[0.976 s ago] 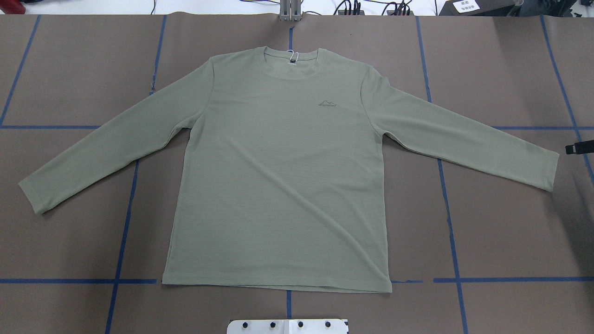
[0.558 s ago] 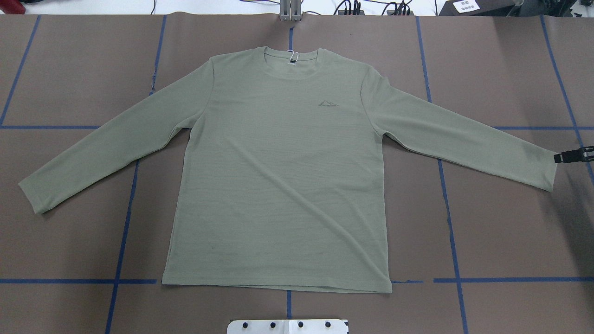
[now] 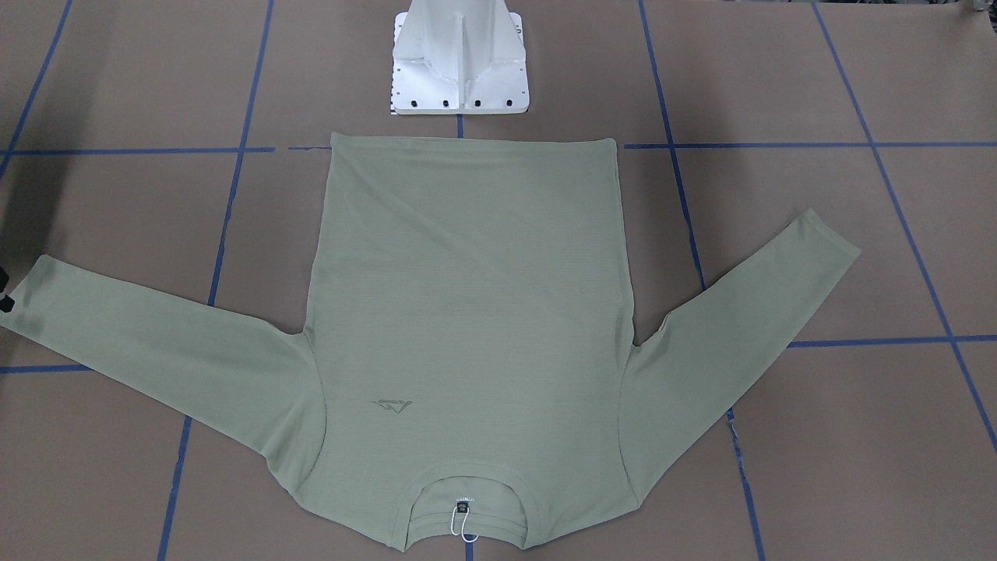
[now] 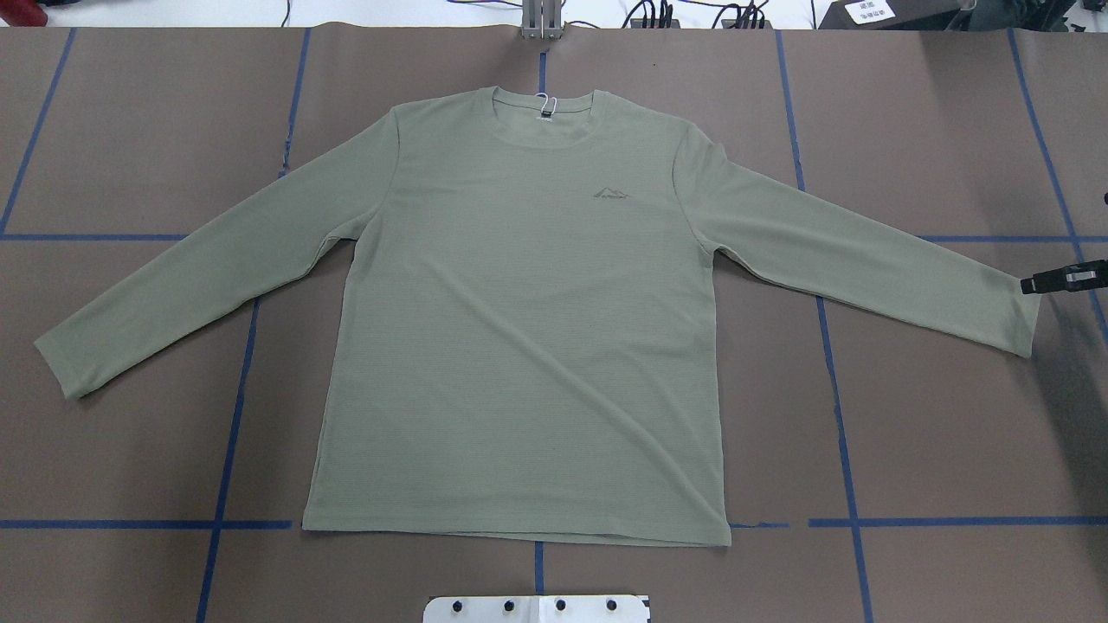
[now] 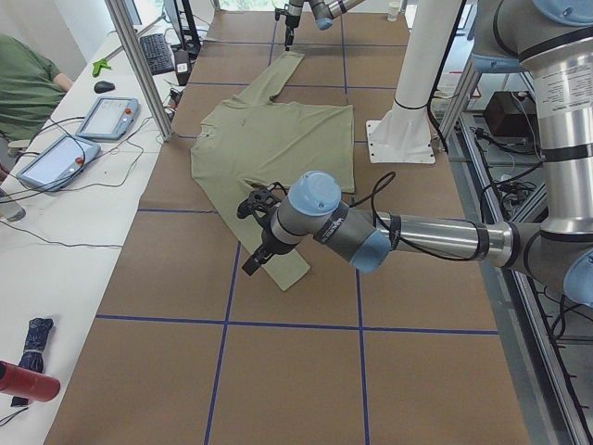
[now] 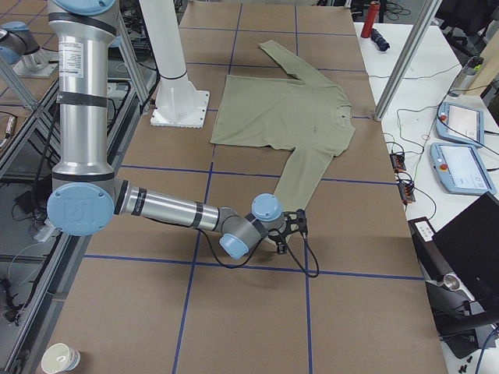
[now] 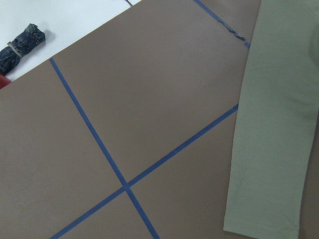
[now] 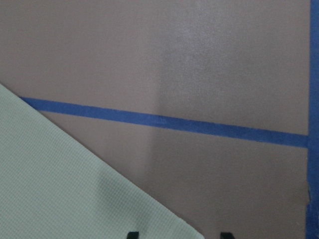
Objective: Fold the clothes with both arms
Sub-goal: 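Lower the right gripper to the cuff of the sleeve nearest it and grasp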
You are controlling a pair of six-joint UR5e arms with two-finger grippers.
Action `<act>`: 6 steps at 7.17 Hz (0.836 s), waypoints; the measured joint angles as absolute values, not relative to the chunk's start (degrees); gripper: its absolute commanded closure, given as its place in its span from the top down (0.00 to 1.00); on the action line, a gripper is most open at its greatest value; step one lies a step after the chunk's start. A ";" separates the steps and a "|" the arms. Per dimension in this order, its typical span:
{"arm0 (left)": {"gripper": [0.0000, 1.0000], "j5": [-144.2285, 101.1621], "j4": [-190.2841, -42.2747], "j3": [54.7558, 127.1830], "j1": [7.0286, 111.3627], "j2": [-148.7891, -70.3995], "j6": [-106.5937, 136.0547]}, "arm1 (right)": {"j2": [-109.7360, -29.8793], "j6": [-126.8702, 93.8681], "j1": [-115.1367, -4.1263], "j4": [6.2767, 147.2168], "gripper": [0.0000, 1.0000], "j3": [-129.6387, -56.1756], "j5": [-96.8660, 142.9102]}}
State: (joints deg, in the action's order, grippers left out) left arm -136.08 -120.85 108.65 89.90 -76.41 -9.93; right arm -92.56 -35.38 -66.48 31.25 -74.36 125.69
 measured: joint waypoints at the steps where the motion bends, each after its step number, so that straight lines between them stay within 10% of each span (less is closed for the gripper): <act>1: 1.00 -136.06 -120.85 108.72 89.91 -76.39 -9.93 | -92.37 -35.35 -66.35 30.91 0.62 -73.87 125.69; 6: 1.00 -136.05 -120.85 108.70 89.91 -76.69 -9.76 | -92.20 -35.42 -65.19 30.60 0.58 -73.18 125.44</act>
